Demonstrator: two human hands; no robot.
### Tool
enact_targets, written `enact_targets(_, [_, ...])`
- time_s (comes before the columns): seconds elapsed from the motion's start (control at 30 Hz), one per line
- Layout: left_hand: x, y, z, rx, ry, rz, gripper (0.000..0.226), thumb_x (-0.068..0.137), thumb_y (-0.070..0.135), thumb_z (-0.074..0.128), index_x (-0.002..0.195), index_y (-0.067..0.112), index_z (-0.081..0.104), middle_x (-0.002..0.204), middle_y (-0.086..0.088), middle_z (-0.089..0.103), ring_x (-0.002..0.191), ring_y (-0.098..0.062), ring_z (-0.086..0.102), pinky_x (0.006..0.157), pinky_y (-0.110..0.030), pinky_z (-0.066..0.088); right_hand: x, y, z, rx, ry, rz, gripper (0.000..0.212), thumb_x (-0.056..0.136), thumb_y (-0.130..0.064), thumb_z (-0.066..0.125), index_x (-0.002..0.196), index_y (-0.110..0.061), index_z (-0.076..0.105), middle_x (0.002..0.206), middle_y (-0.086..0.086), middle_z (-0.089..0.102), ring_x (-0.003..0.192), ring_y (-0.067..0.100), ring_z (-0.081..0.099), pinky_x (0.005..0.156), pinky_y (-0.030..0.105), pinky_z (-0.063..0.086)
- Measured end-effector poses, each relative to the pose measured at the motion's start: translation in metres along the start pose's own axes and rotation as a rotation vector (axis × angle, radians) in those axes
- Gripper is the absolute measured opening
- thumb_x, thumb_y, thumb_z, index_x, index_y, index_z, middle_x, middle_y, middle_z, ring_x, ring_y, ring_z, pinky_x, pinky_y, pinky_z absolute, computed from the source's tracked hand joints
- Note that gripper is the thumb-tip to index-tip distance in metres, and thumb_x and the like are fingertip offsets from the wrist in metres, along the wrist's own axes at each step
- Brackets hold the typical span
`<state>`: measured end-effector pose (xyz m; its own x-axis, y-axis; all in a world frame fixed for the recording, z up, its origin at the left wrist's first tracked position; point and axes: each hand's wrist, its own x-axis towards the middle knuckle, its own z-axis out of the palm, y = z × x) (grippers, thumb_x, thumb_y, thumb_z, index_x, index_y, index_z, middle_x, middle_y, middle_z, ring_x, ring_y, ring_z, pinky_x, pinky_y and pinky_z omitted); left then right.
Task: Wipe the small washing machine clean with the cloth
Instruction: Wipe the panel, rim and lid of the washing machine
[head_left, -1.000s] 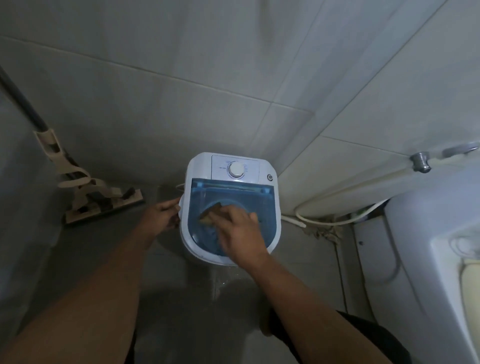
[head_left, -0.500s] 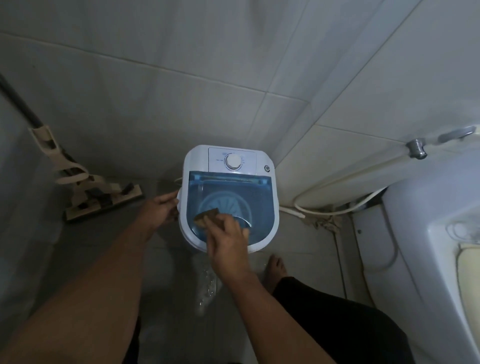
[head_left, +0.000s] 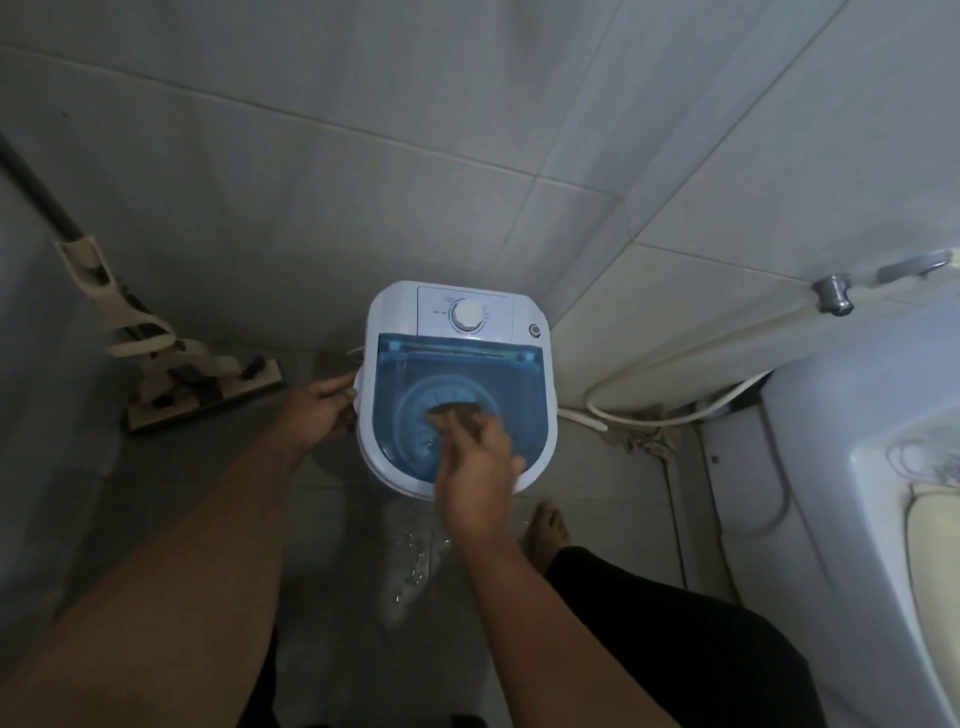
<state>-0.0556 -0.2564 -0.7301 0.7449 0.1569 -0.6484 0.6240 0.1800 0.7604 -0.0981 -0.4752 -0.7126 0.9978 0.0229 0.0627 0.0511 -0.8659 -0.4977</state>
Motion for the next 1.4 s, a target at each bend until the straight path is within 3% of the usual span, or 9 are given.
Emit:
enact_targets(0.13, [-0.004, 0.002, 0.002, 0.004, -0.006, 0.009, 0.038, 0.098, 0.016, 0.056, 0.136, 0.019, 0.059, 0.121, -0.014, 0.069, 0.107, -0.029, 0.067, 0.084, -0.033, 0.054, -0.006, -0.029, 0.005, -0.066, -0.14, -0.297, 0.035, 0.097, -0.033, 0.056, 0.13, -0.037, 0.067, 0.131, -0.003, 0.057, 0.119, 0.024, 0.057, 0.092, 0.039, 0.034])
enact_targets(0.23, [-0.005, 0.003, 0.003, 0.009, -0.001, 0.017, 0.037, 0.099, 0.016, 0.055, 0.135, 0.02, 0.06, 0.12, -0.014, 0.069, 0.1, -0.024, 0.067, 0.079, -0.029, 0.053, -0.001, 0.004, -0.014, 0.051, -0.006, -0.051, 0.036, 0.1, -0.036, 0.054, 0.132, -0.035, 0.068, 0.132, -0.005, 0.056, 0.12, 0.019, 0.057, 0.102, 0.034, 0.039])
enact_targets(0.33, [-0.005, 0.003, 0.003, 0.001, 0.02, 0.017, 0.037, 0.099, 0.014, 0.054, 0.136, 0.018, 0.059, 0.119, -0.015, 0.069, 0.098, -0.025, 0.065, 0.081, -0.03, 0.053, -0.001, 0.032, -0.021, 0.023, 0.058, 0.113, 0.045, 0.097, -0.048, 0.04, 0.127, -0.036, 0.072, 0.127, -0.002, 0.058, 0.112, 0.022, 0.06, 0.097, 0.044, 0.049])
enact_targets(0.57, [-0.007, 0.004, 0.006, 0.001, 0.038, 0.017, 0.037, 0.1, 0.01, 0.051, 0.136, 0.014, 0.057, 0.116, -0.016, 0.066, 0.097, -0.026, 0.061, 0.083, -0.033, 0.055, -0.034, -0.013, -0.002, -0.066, -0.26, -0.479, 0.039, 0.095, -0.03, 0.056, 0.133, -0.039, 0.064, 0.128, -0.005, 0.057, 0.109, 0.025, 0.06, 0.088, 0.042, 0.04])
enact_targets(0.73, [-0.003, 0.002, 0.004, -0.005, 0.036, 0.019, 0.037, 0.099, 0.012, 0.054, 0.135, 0.016, 0.06, 0.112, -0.015, 0.069, 0.09, -0.024, 0.064, 0.079, -0.031, 0.053, -0.022, 0.03, -0.027, 0.064, 0.01, -0.109, 0.038, 0.098, -0.038, 0.05, 0.131, -0.032, 0.069, 0.127, -0.001, 0.06, 0.114, 0.021, 0.061, 0.091, 0.045, 0.052])
enact_targets(0.83, [-0.003, 0.002, 0.006, -0.018, 0.046, 0.013, 0.036, 0.099, 0.011, 0.053, 0.135, 0.015, 0.06, 0.105, -0.014, 0.068, 0.088, -0.023, 0.06, 0.078, -0.03, 0.053, -0.013, 0.041, -0.03, -0.004, 0.009, 0.029, 0.045, 0.098, -0.046, 0.04, 0.129, -0.033, 0.069, 0.125, -0.001, 0.059, 0.11, 0.022, 0.059, 0.091, 0.05, 0.053])
enact_targets(1.13, [-0.006, 0.005, 0.006, 0.022, 0.051, 0.021, 0.037, 0.099, 0.012, 0.054, 0.135, 0.015, 0.059, 0.117, -0.015, 0.069, 0.099, -0.026, 0.065, 0.081, -0.032, 0.054, -0.051, -0.034, 0.019, -0.196, -0.346, -0.641, 0.041, 0.09, -0.03, 0.06, 0.13, -0.035, 0.065, 0.125, -0.001, 0.057, 0.104, 0.027, 0.057, 0.085, 0.04, 0.026])
enact_targets(1.33, [-0.005, 0.005, 0.005, 0.018, 0.048, 0.004, 0.037, 0.098, 0.009, 0.054, 0.135, 0.013, 0.06, 0.114, -0.018, 0.069, 0.1, -0.031, 0.064, 0.099, -0.048, 0.051, -0.016, -0.013, -0.004, -0.182, -0.09, -0.412, 0.039, 0.093, -0.027, 0.063, 0.132, -0.033, 0.065, 0.127, 0.002, 0.058, 0.105, 0.027, 0.055, 0.084, 0.04, 0.037])
enact_targets(1.4, [-0.008, 0.008, 0.006, 0.013, 0.047, 0.006, 0.036, 0.098, 0.009, 0.055, 0.134, 0.012, 0.061, 0.109, -0.018, 0.069, 0.095, -0.029, 0.063, 0.099, -0.048, 0.051, -0.02, -0.006, 0.0, -0.281, -0.154, -0.605, 0.039, 0.091, -0.026, 0.064, 0.129, -0.033, 0.066, 0.126, 0.002, 0.059, 0.1, 0.028, 0.057, 0.082, 0.041, 0.033])
